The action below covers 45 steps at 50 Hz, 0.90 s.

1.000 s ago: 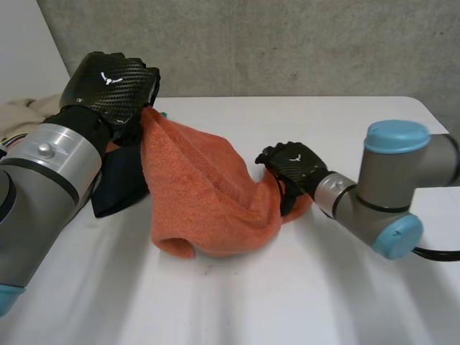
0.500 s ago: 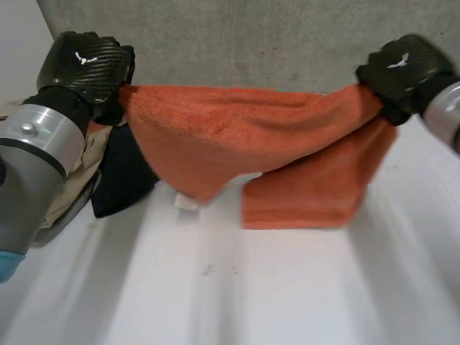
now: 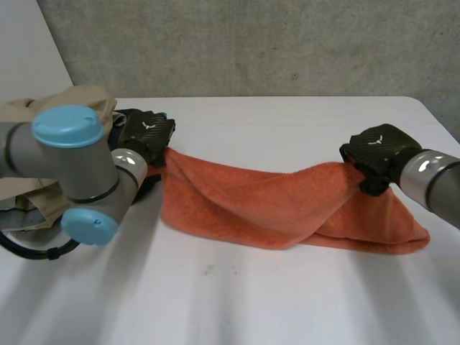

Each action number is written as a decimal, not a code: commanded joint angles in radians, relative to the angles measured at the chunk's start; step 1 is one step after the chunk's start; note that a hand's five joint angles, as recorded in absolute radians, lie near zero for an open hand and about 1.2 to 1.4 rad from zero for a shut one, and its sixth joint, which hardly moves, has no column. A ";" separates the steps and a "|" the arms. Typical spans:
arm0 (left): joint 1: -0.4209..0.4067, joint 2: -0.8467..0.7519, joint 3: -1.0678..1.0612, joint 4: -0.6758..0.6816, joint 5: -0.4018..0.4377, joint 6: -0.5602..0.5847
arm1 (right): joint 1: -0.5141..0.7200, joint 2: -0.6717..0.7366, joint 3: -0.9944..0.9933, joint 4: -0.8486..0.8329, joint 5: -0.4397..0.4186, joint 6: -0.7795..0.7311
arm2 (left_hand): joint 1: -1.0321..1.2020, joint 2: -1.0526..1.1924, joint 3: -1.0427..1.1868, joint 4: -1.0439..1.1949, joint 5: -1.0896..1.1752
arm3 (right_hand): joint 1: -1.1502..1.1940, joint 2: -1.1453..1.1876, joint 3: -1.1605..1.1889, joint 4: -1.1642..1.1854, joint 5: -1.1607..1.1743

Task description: Fold the laundry.

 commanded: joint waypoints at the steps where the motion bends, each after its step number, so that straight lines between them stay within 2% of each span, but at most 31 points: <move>1: 0.006 -0.183 0.229 0.101 -0.025 0.001 | 0.033 0.206 -0.096 -0.358 0.210 0.132 | 0.244 0.195 0.211 0.188 0.257 | 0.429 0.219 0.217 0.208 0.239; 3: 0.009 -0.215 0.287 0.119 -0.056 0.003 | 0.068 0.249 -0.121 -0.468 0.305 0.135 | 0.244 0.195 0.211 0.188 0.257 | 0.429 0.219 0.217 0.208 0.239; 4: 0.014 -0.236 0.331 0.133 -0.088 0.004 | 0.079 0.259 -0.126 -0.496 0.325 0.134 | 0.244 0.195 0.211 0.188 0.257 | 0.429 0.219 0.217 0.208 0.239; 6: 0.016 -0.241 0.353 0.138 -0.107 0.003 | 0.092 0.274 -0.132 -0.543 0.344 0.128 | -0.132 -0.181 -0.166 -0.188 -0.119 | 0.429 0.219 0.217 0.208 0.239; 7: 0.014 -0.237 0.347 0.142 -0.108 0.003 | 0.100 0.282 -0.132 -0.556 0.338 0.120 | -0.660 -0.709 -0.694 -0.716 -0.647 | 0.429 0.219 0.217 0.208 0.239; 8: 0.013 -0.229 0.340 0.144 -0.108 0.003 | 0.102 0.283 -0.132 -0.552 0.332 0.120 | -0.886 -0.935 -0.920 -0.942 -0.873 | 0.429 0.219 0.217 0.208 0.239; 9: 0.009 -0.218 0.327 0.144 -0.108 0.003 | 0.103 0.283 -0.127 -0.547 0.324 0.122 | -0.978 -1.026 -1.011 -1.033 -0.964 | 0.429 0.219 0.217 0.208 0.239; 18: -0.020 0.065 -0.025 0.144 -0.104 0.003 | 0.125 0.260 -0.069 -0.465 0.272 0.120 | -0.933 -0.981 -0.966 -0.989 -0.920 | 0.429 0.219 0.217 0.208 0.239; 20: -0.050 0.145 -0.122 0.136 -0.104 0.000 | 0.125 0.256 -0.055 -0.446 0.266 0.117 | -0.906 -0.955 -0.940 -0.962 -0.893 | 0.429 0.219 0.217 0.208 0.239; 25: -0.119 0.219 -0.272 0.136 -0.082 0.000 | 0.119 0.245 -0.029 -0.409 0.258 0.122 | -0.821 -0.870 -0.855 -0.877 -0.808 | 0.429 0.219 0.217 0.208 0.239; 29: -0.142 0.194 -0.306 0.139 -0.027 0.001 | 0.116 0.231 -0.012 -0.400 0.255 0.120 | -0.774 -0.823 -0.808 -0.830 -0.761 | 0.429 0.219 0.217 0.208 0.239; 32: -0.142 0.115 -0.271 0.139 0.014 0.003 | 0.117 0.222 0.000 -0.399 0.255 0.120 | -0.730 -0.779 -0.764 -0.786 -0.717 | 0.429 0.219 0.217 0.208 0.239; 38: -0.139 -0.057 -0.100 0.127 0.025 0.004 | 0.116 0.194 0.032 -0.391 0.229 0.120 | -0.654 -0.703 -0.688 -0.710 -0.641 | 0.429 0.219 0.217 0.208 0.239; 45: -0.130 -0.171 0.020 0.081 0.031 0.006 | 0.116 0.187 0.060 -0.385 0.215 0.126 | -0.616 -0.664 -0.649 -0.671 -0.603 | 0.429 0.219 0.217 0.208 0.239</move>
